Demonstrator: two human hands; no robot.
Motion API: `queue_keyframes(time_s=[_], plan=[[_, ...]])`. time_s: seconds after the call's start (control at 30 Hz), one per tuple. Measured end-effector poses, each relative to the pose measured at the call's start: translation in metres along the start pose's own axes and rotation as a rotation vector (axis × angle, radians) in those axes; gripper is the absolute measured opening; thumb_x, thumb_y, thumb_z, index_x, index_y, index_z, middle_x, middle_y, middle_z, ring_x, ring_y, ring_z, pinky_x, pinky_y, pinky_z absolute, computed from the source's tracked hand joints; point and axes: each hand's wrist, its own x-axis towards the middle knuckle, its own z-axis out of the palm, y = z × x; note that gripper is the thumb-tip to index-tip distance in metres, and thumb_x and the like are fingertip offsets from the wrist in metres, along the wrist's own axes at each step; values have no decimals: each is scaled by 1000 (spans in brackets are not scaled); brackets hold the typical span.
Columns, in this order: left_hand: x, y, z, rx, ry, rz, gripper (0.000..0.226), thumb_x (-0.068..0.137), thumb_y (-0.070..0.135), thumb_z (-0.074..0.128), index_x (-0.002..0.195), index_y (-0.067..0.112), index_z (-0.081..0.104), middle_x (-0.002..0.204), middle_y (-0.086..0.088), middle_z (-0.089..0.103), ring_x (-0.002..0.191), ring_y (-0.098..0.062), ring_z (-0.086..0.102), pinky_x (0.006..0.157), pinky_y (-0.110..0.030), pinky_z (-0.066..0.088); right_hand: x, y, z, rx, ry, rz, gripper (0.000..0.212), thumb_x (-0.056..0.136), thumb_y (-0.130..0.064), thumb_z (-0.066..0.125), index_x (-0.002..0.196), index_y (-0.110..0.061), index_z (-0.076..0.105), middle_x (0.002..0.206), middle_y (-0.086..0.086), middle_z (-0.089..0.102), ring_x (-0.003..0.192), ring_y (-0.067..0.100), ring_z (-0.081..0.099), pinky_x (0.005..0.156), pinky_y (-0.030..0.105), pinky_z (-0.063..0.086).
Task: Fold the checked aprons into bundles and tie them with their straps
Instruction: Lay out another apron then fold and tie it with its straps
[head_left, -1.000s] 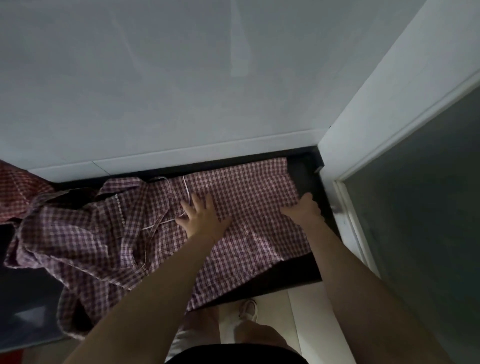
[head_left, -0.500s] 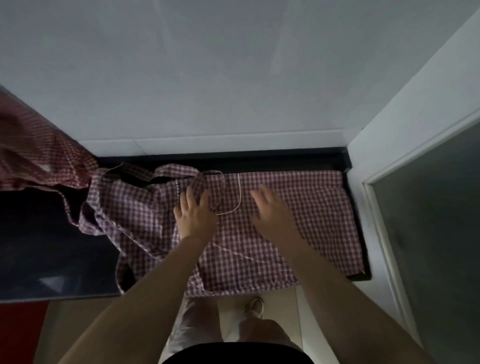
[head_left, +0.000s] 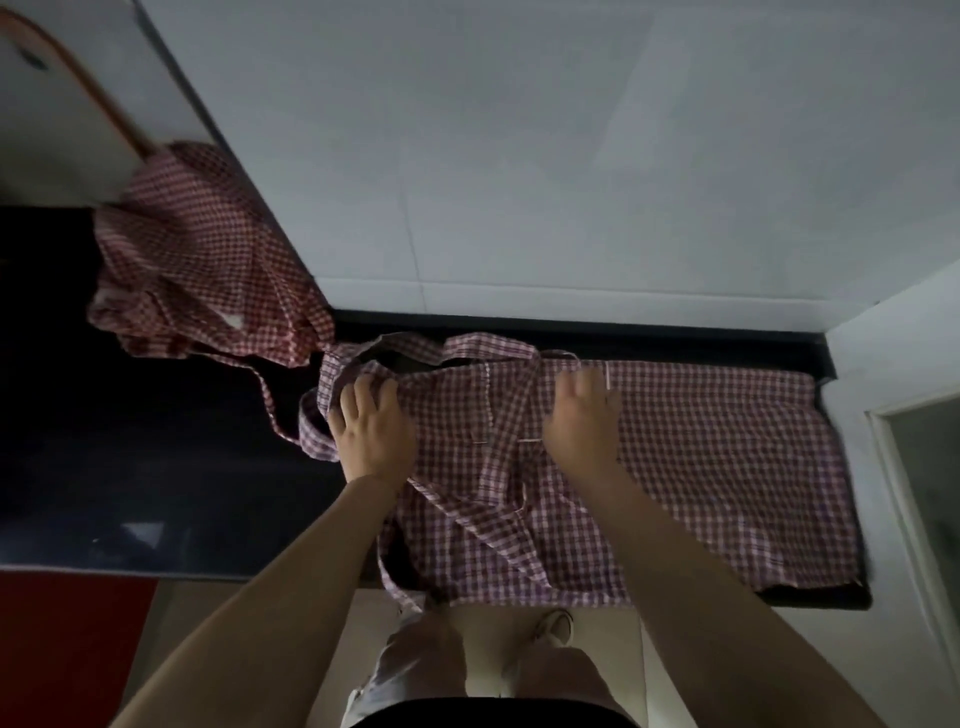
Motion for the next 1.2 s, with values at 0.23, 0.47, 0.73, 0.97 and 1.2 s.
queue_keyframes(time_s=[0.23,0.47,0.73,0.97,1.2], plan=[[30,-51,-16,83,-380,102,73,92,46,51,155,37,14,158,-5,23,141,-31,27,115,-55,21,-8,-93,12,-63,-233,-465,49,96,-21,52,144,-21,45,162,7,24,150,31,15,118,53,19],[52,-68,-32,-30,-284,-165,73,95,47,49,149,8,21,146,-24,34,127,-46,44,97,-51,43,0,-96,7,-222,-307,31,47,100,-28,44,145,-13,45,153,7,32,136,31,35,112,52,31],[77,-85,-81,-594,-42,-603,43,95,26,42,132,4,41,128,-18,56,107,-43,58,84,-44,44,-1,-135,-14,-173,-293,36,28,100,-27,47,76,-19,59,79,-7,64,84,18,60,117,58,16],[51,-71,-63,-290,-41,-79,18,87,26,56,96,11,60,108,-6,58,97,-26,54,76,-40,47,-2,-146,-21,67,350,-188,10,83,-12,66,90,-10,61,77,2,54,67,15,48,61,31,42],[33,-64,-48,-186,-171,75,53,84,25,60,134,20,46,140,-9,38,128,-28,36,107,-46,34,10,-120,-12,305,-252,304,25,95,-23,58,118,-12,57,101,4,64,97,27,63,96,47,48]])
